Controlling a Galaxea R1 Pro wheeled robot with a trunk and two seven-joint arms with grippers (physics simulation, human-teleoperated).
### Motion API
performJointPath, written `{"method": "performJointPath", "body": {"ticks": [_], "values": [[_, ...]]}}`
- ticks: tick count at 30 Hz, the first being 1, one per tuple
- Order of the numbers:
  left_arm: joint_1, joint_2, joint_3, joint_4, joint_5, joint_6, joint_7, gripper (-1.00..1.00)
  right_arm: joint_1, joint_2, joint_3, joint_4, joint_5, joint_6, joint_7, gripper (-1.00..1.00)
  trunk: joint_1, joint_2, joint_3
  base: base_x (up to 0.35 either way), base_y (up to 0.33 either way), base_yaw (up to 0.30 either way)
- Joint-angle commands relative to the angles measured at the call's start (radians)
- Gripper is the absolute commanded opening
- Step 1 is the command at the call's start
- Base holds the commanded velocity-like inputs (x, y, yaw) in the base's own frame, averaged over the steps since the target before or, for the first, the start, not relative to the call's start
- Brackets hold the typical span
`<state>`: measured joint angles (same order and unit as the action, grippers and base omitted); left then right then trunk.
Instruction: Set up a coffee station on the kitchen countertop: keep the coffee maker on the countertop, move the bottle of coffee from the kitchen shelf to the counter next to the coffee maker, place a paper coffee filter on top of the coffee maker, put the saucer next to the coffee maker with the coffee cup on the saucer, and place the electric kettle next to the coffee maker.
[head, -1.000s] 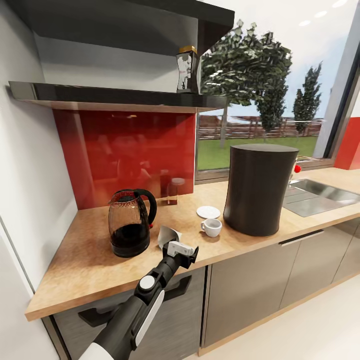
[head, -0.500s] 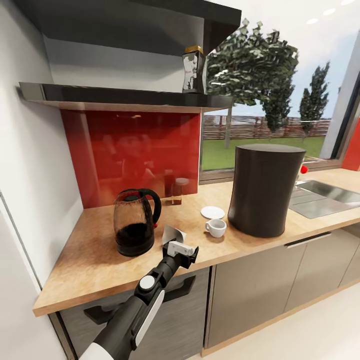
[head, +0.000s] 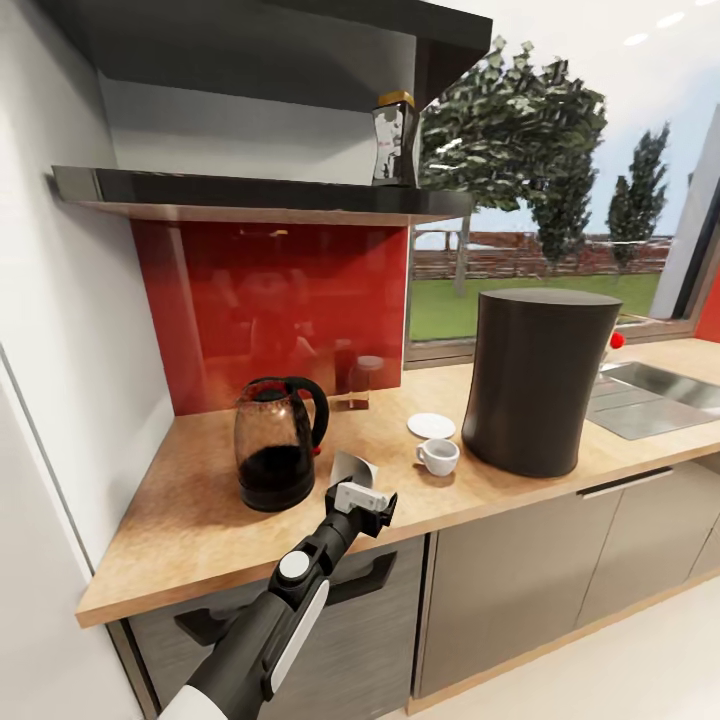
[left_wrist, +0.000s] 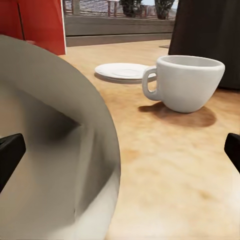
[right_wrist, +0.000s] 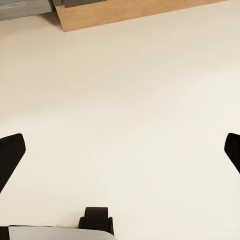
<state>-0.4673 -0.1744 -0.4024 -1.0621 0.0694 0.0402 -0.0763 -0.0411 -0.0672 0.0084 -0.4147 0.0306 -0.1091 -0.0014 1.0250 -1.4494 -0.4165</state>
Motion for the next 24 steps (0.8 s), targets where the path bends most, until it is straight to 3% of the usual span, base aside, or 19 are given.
{"method": "performJointPath", "body": {"ticks": [1,24], "values": [[-0.001,0.000,0.000,-0.001,0.007,0.004,-0.003,1.00,-0.001,0.000,0.001,0.001,0.003,-0.003,0.000,1.00,0.000,-0.001,-0.001,0.005,0.000,0.023],[-0.001,0.000,0.000,0.003,0.007,0.004,-0.004,1.00,0.000,0.000,0.001,0.001,0.003,-0.003,0.000,1.00,0.000,-0.001,-0.001,0.058,0.000,0.003]]}}
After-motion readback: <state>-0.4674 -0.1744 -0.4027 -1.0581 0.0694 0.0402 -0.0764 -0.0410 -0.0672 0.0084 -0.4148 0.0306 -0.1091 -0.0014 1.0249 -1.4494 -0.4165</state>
